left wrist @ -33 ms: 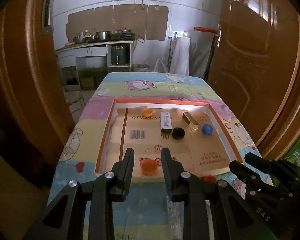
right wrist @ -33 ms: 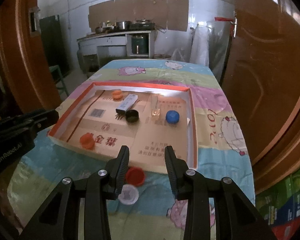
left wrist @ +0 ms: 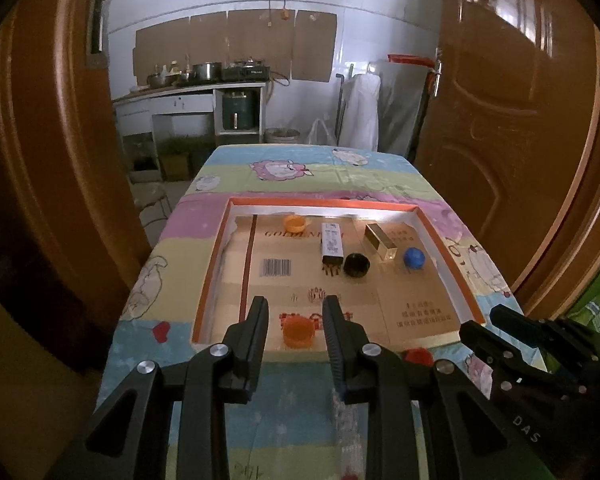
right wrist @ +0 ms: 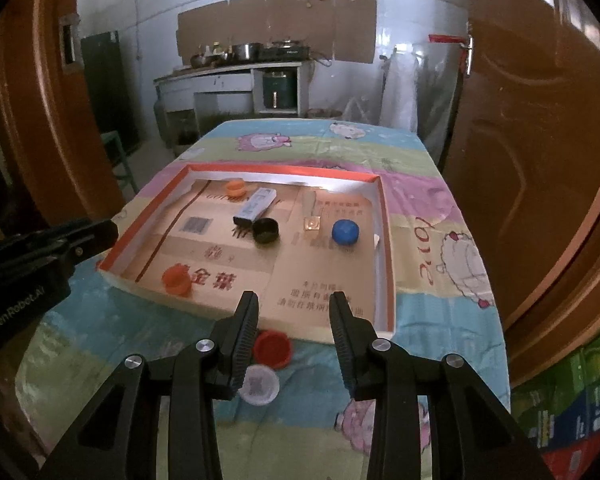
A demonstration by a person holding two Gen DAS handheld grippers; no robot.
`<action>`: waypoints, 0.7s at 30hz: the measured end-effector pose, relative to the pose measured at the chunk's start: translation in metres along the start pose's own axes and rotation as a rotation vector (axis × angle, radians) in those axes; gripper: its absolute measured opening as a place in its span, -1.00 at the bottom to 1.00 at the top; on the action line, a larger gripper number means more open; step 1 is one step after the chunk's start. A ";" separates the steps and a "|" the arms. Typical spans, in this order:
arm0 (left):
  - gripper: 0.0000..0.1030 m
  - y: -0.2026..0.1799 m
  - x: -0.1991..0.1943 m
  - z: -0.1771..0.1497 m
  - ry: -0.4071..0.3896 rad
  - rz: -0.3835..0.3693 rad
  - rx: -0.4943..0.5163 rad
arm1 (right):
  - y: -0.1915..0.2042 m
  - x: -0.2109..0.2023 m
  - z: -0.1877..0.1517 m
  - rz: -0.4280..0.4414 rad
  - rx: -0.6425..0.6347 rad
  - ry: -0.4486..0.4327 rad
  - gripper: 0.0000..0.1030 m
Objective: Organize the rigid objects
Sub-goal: 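Move both tools back toward the glitter tube and caps on the tablecloth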
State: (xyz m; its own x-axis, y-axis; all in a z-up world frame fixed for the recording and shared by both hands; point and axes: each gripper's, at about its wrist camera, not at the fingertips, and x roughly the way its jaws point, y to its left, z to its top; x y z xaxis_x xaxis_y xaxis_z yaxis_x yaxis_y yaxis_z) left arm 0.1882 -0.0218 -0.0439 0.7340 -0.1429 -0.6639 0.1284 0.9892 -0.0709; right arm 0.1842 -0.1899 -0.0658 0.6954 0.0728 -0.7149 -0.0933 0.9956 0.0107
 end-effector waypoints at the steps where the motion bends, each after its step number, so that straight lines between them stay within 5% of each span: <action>1: -0.46 0.000 -0.004 -0.003 -0.003 -0.001 0.000 | 0.001 -0.003 -0.002 -0.004 -0.003 -0.003 -0.26; 21: -0.46 0.006 -0.050 -0.042 -0.026 -0.032 -0.014 | 0.017 -0.069 -0.040 -0.018 -0.009 -0.069 -0.26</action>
State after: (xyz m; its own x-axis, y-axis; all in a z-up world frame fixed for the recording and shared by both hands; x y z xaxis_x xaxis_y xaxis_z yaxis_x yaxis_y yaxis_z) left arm 0.1244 -0.0070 -0.0429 0.7470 -0.1754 -0.6413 0.1431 0.9844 -0.1025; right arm 0.1060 -0.1799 -0.0446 0.7447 0.0587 -0.6648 -0.0860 0.9963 -0.0083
